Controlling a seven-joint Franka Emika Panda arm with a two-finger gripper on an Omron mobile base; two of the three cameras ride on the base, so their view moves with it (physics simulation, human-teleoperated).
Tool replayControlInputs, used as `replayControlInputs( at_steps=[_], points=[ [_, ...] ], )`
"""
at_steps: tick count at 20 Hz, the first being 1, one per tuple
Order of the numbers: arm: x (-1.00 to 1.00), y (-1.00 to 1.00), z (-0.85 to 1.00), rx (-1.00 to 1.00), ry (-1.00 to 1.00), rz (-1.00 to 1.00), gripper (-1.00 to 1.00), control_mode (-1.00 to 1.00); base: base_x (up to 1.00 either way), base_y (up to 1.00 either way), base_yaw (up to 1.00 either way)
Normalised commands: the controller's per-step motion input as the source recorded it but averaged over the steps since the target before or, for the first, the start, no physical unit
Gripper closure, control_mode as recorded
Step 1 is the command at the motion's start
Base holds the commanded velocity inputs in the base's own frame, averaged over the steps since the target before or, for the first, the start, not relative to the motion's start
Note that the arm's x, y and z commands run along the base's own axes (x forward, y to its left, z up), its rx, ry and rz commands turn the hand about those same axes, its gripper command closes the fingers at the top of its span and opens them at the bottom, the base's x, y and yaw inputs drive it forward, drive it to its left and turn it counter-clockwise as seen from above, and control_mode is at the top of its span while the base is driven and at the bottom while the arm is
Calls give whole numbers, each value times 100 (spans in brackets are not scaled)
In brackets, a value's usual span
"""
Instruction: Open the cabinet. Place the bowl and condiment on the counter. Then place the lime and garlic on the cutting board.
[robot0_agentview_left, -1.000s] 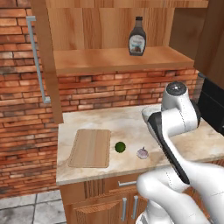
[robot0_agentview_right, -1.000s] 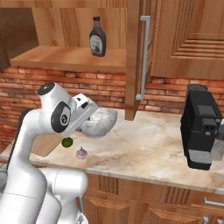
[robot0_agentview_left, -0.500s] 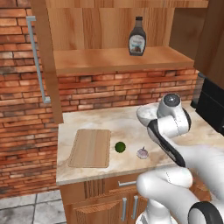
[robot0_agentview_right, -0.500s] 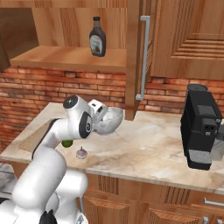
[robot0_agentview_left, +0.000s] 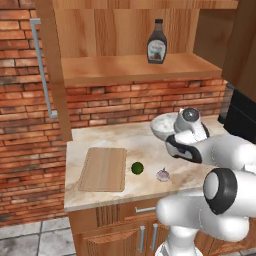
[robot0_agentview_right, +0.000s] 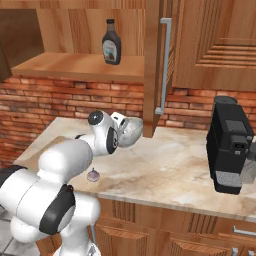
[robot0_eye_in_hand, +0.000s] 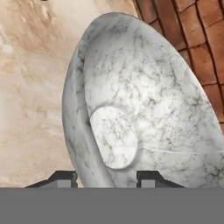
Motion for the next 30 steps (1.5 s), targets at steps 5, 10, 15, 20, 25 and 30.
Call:
replayControlInputs(
  at_steps=[5, 10, 15, 20, 25, 30],
  points=[
    [84, -4, -32, 0, 9, 6, 100, -100, 0, 0, 0],
    [72, -7, -23, 0, 3, 3, 100, -100, 0, 0, 0],
    [59, -10, -13, 0, 0, 1, 100, -100, 0, 0, 0],
    [24, -8, -3, 0, 0, 0, -100, -100, 0, 0, 0],
    [-6, -4, 19, 1, 0, 0, -100, -100, 0, 0, 0],
    [-62, 0, 79, 6, 2, 0, -100, -100, 0, 0, 0]
  ],
)
